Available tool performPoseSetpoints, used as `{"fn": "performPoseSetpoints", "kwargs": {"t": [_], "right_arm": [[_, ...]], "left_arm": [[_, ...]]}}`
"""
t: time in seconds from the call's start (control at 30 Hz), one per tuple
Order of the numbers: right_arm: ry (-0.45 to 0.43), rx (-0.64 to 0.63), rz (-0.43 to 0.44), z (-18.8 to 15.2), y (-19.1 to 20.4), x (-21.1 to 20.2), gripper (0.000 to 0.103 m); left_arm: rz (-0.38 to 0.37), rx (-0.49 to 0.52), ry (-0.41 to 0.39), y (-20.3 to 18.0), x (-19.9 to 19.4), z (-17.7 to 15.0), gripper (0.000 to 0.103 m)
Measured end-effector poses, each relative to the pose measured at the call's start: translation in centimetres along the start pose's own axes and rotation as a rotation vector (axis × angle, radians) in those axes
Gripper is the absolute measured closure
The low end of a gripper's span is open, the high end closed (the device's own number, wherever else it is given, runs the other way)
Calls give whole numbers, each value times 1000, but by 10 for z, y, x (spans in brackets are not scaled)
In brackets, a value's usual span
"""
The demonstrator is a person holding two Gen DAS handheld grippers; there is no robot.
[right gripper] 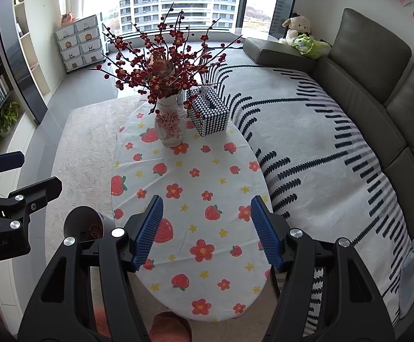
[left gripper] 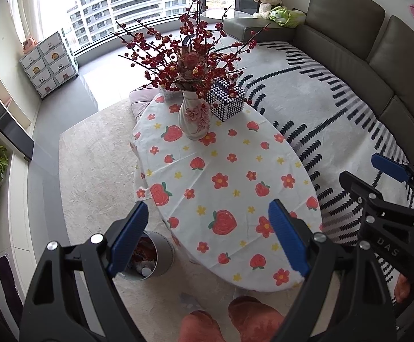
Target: Collect trash
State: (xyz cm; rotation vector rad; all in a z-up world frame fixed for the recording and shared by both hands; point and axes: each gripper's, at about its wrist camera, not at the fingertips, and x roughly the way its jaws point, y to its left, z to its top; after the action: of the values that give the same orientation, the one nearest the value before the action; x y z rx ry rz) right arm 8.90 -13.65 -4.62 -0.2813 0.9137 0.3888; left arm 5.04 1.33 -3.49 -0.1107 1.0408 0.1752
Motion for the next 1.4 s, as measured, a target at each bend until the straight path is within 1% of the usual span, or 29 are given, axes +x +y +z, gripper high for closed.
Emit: {"fn": "performPoseSetpoints", "kwargs": {"t": [0.2, 0.37, 0.57, 0.77, 0.83, 0.93, 1.07, 1.17, 1.3, 1.4], "right_arm": [[-1, 1, 1, 0, 0, 0, 41], [-2, 1, 2, 0, 0, 0, 41], [-2, 0, 2, 0, 0, 0, 41], [-3, -1, 3, 2, 0, 1, 41], [-3, -1, 2, 2, 0, 1, 41], [-3, -1, 2, 3, 0, 1, 41], [-3, -2, 3, 4, 0, 1, 41], [-4, -3, 1, 4, 1, 0, 41], [-6, -4, 0, 5, 0, 0, 41], [-9, -5, -1, 4, 0, -2, 41]], "left_arm": [[-13, 6, 2, 0, 0, -1, 17], [-27, 3, -11, 2, -2, -1, 17], [-3, 11, -17, 1, -3, -1, 17], [1, 20, -17, 1, -3, -1, 17], [9, 27, -21, 1, -4, -1, 13], [36, 51, -34, -2, -5, -3, 12], [39, 51, -38, -2, -6, -3, 11], [59, 70, -57, -5, -8, -3, 11], [37, 50, -43, -2, -8, -2, 11], [41, 57, -44, -3, -8, -3, 11]]}}
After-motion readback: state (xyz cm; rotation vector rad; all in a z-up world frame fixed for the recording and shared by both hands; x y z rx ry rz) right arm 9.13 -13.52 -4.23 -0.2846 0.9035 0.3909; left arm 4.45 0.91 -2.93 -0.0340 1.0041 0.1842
